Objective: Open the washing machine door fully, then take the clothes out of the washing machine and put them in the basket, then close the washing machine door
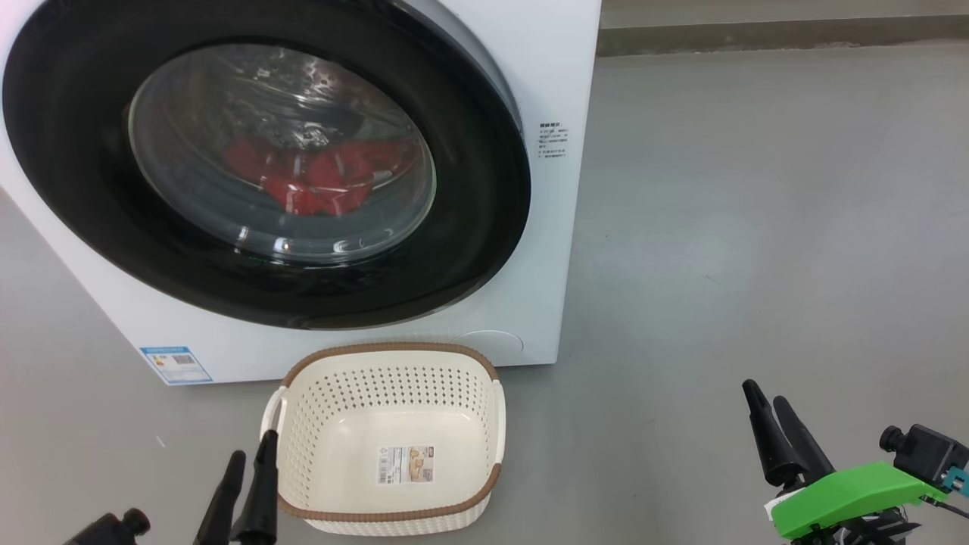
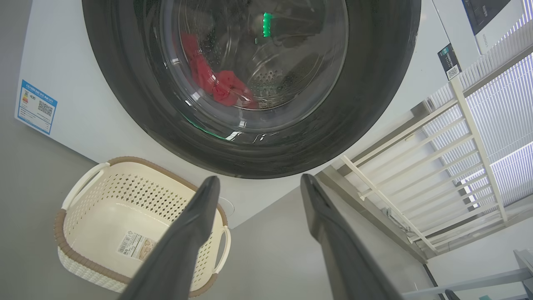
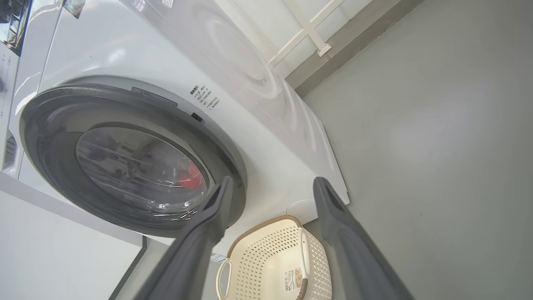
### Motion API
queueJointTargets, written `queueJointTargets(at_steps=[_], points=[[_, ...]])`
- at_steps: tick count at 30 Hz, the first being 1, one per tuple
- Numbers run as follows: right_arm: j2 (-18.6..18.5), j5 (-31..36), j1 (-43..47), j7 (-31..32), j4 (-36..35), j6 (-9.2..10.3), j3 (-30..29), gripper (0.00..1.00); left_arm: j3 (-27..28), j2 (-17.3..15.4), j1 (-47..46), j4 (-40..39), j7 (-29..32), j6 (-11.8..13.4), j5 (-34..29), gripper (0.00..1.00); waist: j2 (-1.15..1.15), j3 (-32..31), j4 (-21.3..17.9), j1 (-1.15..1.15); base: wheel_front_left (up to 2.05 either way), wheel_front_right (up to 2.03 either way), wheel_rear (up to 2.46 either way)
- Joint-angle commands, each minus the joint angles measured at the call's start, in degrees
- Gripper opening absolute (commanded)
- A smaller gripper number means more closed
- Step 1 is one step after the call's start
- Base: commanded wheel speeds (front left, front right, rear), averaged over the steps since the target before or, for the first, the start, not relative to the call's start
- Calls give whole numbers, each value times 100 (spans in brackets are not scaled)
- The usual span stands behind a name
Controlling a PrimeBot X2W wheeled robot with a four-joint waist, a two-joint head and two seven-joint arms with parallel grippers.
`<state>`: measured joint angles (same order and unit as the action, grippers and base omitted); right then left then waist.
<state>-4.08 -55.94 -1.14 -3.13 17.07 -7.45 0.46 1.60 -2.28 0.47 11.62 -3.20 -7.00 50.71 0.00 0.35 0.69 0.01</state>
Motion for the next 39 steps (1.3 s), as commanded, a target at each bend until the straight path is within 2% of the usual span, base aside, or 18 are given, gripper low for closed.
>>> queueJointTargets(at_steps=[1,39], points=[[-114,222,-45,-89,-176,-2,46,100,71,-71,-12,-195,-86,40,-207,100,0,0,-2,0,0,0,0],[-113,2731,181,-711,-223,-3,13,100,18,-137,158,-539,-705,163,-2912,100,0,26,-23,0,0,0,0]])
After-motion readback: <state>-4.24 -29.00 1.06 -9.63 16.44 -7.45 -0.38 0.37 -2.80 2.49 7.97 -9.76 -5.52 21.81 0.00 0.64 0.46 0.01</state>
